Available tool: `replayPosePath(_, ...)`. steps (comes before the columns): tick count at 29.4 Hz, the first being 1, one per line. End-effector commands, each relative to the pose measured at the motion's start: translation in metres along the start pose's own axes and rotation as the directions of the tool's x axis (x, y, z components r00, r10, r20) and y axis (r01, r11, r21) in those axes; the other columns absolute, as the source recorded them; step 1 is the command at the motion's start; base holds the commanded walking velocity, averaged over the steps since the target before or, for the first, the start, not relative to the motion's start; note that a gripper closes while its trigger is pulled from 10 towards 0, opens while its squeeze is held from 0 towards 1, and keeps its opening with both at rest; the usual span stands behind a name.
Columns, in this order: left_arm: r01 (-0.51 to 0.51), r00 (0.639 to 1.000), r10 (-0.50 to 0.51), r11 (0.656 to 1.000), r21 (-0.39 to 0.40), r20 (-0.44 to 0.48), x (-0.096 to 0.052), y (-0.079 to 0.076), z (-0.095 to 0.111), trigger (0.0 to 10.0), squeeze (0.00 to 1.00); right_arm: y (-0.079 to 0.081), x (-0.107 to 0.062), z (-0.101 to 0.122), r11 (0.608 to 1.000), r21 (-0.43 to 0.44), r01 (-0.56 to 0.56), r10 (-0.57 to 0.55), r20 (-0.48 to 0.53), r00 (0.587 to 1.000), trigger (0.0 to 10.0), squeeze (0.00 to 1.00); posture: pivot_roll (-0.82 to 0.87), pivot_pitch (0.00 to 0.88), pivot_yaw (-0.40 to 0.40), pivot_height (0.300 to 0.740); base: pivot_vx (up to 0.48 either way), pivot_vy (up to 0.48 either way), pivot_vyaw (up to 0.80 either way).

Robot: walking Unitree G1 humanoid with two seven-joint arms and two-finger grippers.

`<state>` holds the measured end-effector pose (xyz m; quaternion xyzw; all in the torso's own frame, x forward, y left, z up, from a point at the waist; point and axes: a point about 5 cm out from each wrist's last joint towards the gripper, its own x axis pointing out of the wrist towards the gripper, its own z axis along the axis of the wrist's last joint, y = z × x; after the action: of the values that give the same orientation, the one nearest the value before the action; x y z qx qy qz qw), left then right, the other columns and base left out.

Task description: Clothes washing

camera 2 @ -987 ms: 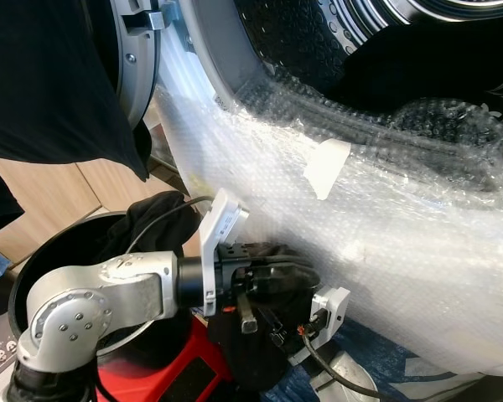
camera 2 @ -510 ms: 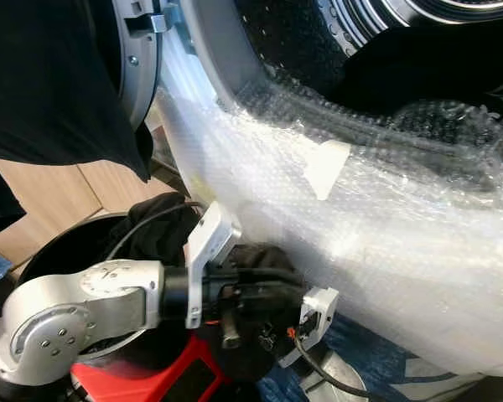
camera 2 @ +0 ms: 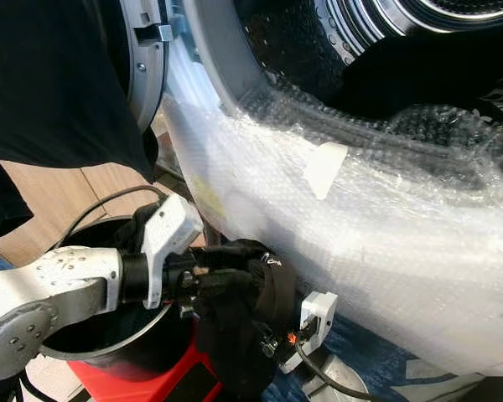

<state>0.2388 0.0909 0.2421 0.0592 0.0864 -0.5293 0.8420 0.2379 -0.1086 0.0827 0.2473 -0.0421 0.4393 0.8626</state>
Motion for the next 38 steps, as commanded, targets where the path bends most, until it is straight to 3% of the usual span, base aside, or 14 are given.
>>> replayPosePath(1,-0.031,0.999,0.031,0.999,0.006,0.028,-0.011,0.001,0.005,10.0,1.0,0.003,-0.002,-0.001,1.0,0.004,-0.028,0.028,-0.004,1.0,0.0,0.0,0.15,0.089,0.052,0.74,0.0,0.0,0.0)
replayPosePath(4,-0.066,0.997,0.066,0.998,0.007,0.039,-0.018,0.005,0.006,10.0,1.0,0.004,-0.003,-0.001,0.999,0.007,-0.034,0.034,-0.004,0.999,0.0,0.0,0.15,0.093,0.051,0.74,0.0,0.0,0.0)
replayPosePath(7,-0.204,0.978,0.204,0.979,0.006,0.052,-0.034,0.021,0.005,10.0,1.0,0.004,-0.006,-0.001,0.999,0.008,-0.039,0.039,-0.01,0.999,0.0,0.0,0.16,0.102,0.051,0.74,0.0,0.0,0.0)
replayPosePath(8,-0.229,0.973,0.229,0.973,0.004,0.03,-0.038,0.023,0.0,10.0,0.0,0.004,-0.007,-0.001,0.999,0.011,-0.046,0.046,-0.019,0.999,0.0,0.0,0.16,0.105,0.049,0.74,0.0,0.0,0.0)
replayPosePath(14,-0.367,0.93,0.367,0.93,0.025,0.01,-0.044,0.034,-0.009,10.0,0.0,0.005,-0.01,-0.002,0.997,0.017,-0.08,0.081,-0.049,0.996,0.0,0.0,0.17,0.115,0.043,0.74,0.0,0.0,0.0)
replayPosePath(17,-0.542,0.84,0.541,0.84,0.009,0.033,-0.046,0.059,-0.024,10.0,0.0,0.005,-0.011,-0.003,0.996,0.018,-0.083,0.084,-0.06,0.995,0.0,0.0,0.18,0.115,0.037,0.74,0.0,0.0,0.0)
replayPosePath(18,-0.542,0.84,0.541,0.84,0.009,0.033,-0.046,0.059,-0.024,10.0,0.0,0.005,-0.011,-0.003,0.996,0.018,-0.083,0.084,-0.06,0.995,0.0,0.0,0.18,0.115,0.037,0.74,0.0,0.0,0.0)
replayPosePath(19,-0.591,0.806,0.591,0.806,0.02,0.02,-0.041,0.069,-0.039,10.0,0.0,0.006,-0.011,-0.005,0.996,0.019,-0.091,0.092,-0.071,0.993,0.0,0.0,0.16,0.118,0.038,0.74,0.0,0.0,0.0)
replayPosePath(22,-0.614,0.789,0.614,0.789,0.008,0.022,-0.036,0.074,-0.05,10.0,0.0,0.008,-0.012,-0.005,0.995,0.019,-0.102,0.103,-0.076,0.992,0.0,0.0,0.16,0.117,0.039,0.74,0.0,0.0,0.0)
replayPosePath(25,-0.725,0.688,0.724,0.688,0.002,0.05,-0.037,0.085,-0.079,10.0,0.0,0.014,-0.016,-0.001,0.993,0.016,-0.116,0.117,-0.078,0.99,0.0,0.0,0.14,0.117,0.037,0.74,0.0,0.0,0.0)
replayPosePath(31,-0.78,0.626,0.779,0.626,-0.002,0.036,-0.041,0.093,-0.105,10.0,0.0,0.022,-0.016,0.007,0.985,0.006,-0.17,0.17,-0.065,0.983,0.0,0.0,0.14,0.112,0.03,0.74,0.0,0.0,0.0)
replayPosePath(34,-0.792,0.611,0.792,0.61,0.037,0.019,-0.04,0.096,-0.12,10.0,0.0,0.036,-0.014,0.011,0.964,-0.012,-0.265,0.262,-0.101,0.96,0.0,0.0,0.14,0.119,0.024,0.74,0.0,0.0,0.0)
replayPosePath(36,-0.817,0.572,0.82,0.569,0.095,0.008,-0.036,0.101,-0.134,10.0,0.0,0.049,-0.016,0.013,0.934,-0.007,-0.358,0.352,-0.164,0.921,0.0,0.0,0.13,0.118,0.008,0.74,0.0,0.0,0.0)
replayPosePath(38,-0.819,0.566,0.825,0.56,0.128,0.012,-0.035,0.102,-0.138,10.0,0.0,0.052,-0.016,0.019,0.925,-0.01,-0.38,0.374,-0.156,0.914,0.0,0.0,0.12,0.118,0.005,0.74,0.0,0.0,0.0)
